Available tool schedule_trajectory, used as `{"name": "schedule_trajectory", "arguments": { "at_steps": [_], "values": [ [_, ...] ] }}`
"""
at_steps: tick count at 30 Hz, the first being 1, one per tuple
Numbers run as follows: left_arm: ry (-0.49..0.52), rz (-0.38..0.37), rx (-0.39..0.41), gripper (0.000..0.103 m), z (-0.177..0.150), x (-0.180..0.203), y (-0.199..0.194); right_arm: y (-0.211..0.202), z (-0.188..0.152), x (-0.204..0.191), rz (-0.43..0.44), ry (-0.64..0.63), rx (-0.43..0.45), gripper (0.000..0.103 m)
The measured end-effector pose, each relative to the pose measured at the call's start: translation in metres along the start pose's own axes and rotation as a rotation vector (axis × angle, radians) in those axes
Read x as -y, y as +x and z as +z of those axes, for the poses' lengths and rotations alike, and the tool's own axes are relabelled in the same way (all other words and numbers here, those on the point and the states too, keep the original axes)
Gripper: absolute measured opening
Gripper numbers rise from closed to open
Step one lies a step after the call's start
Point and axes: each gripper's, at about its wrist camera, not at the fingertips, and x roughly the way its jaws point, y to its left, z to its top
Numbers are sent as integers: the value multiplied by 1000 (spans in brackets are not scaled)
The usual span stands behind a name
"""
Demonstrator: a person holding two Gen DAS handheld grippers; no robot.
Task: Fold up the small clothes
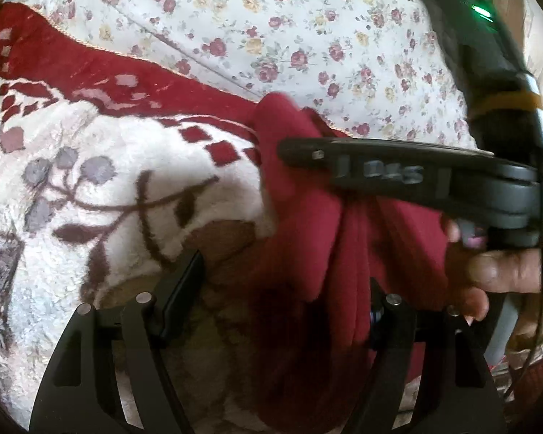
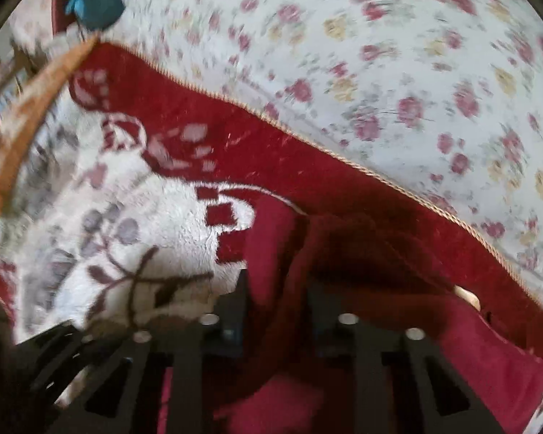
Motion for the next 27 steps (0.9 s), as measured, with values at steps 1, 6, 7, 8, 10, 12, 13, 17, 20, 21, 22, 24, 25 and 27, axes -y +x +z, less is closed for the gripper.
{"name": "schedule_trajectory", "arguments": {
  "at_steps": [1,6,7,8,10,12,13,17,20,21,22,24,25,27],
  "values": [
    [10,-14,-5,73,3,2,3,-5,-2,3,13,17,13,22],
    [59,-153,-40,40,5,23,8,-25,-13,15,79,92,40,21],
    [78,-152,-28,36,5,27,7,-30,-16,20,94,109,49,21],
    [96,-157,-17,35,4,32,5,-35,-19,25,117,141,60,21],
    [114,-192,5,35,6,38,-2,-44,-21,36,167,212,77,26],
    [131,-204,22,35,6,43,-7,-54,-22,43,177,250,92,55],
    [138,-208,25,35,6,45,-8,-59,-22,43,173,257,102,76],
    [166,-190,33,35,5,53,-9,-55,-16,29,155,205,59,80],
    [193,-151,31,35,4,58,-7,-36,-17,16,118,155,9,79],
    [195,-143,30,35,3,57,-8,-30,-18,10,79,125,4,76],
    [196,-132,27,35,3,57,-7,-28,-20,8,49,107,6,63],
    [193,-120,18,35,2,54,-4,-25,-24,7,42,96,18,45],
    [194,-118,16,35,0,53,-4,-25,-26,7,53,101,28,37],
    [201,-111,14,35,0,54,-3,-26,-28,4,40,81,41,35]
  ]
}}
